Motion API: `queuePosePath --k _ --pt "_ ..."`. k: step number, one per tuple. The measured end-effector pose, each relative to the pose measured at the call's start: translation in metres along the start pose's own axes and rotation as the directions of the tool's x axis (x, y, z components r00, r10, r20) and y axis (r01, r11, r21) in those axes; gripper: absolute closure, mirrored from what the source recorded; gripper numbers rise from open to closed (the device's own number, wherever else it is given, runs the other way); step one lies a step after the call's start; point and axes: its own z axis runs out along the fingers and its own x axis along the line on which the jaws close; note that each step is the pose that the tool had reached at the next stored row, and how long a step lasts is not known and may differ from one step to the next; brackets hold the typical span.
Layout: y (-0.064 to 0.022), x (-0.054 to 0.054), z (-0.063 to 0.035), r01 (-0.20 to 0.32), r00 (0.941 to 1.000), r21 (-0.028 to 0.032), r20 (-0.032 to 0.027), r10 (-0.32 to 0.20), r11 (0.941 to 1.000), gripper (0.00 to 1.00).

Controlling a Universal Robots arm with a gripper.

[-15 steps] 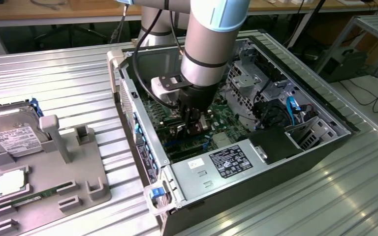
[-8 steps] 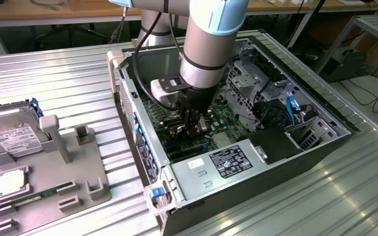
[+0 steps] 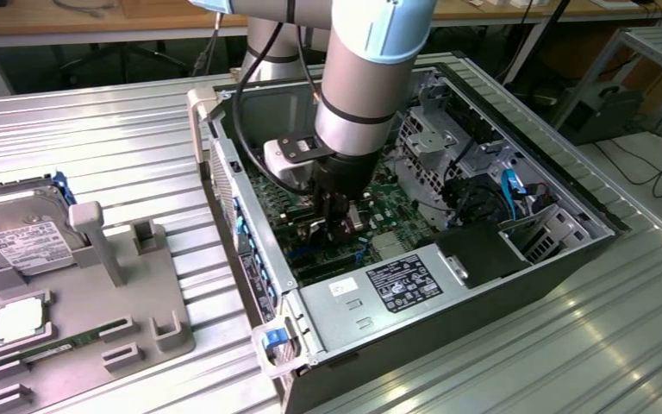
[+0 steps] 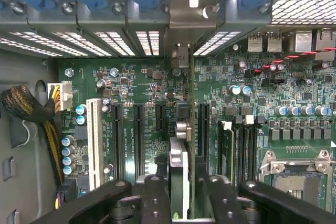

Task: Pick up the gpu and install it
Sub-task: 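Insert the gpu into the slot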

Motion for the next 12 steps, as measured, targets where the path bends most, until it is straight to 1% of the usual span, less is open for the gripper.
queuePosePath --k 1,2,3,9,12 --pt "0.0000 0.000 -0.0027 0.000 1.0000 -0.0004 -0.0011 0.000 1.0000 0.60" --pt "0.0000 -0.001 -0.0214 0.000 1.0000 0.0022 -0.0008 0.000 1.0000 0.60" --pt "0.0000 -0.001 -0.0317 0.000 1.0000 0.0034 -0.0008 0.000 1.0000 0.60" --pt "0.0000 -0.001 -0.0445 0.000 1.0000 0.0042 -0.0007 0.000 1.0000 0.60" --pt "0.0000 -0.001 -0.0491 0.000 1.0000 0.0045 -0.0007 0.000 1.0000 0.60"
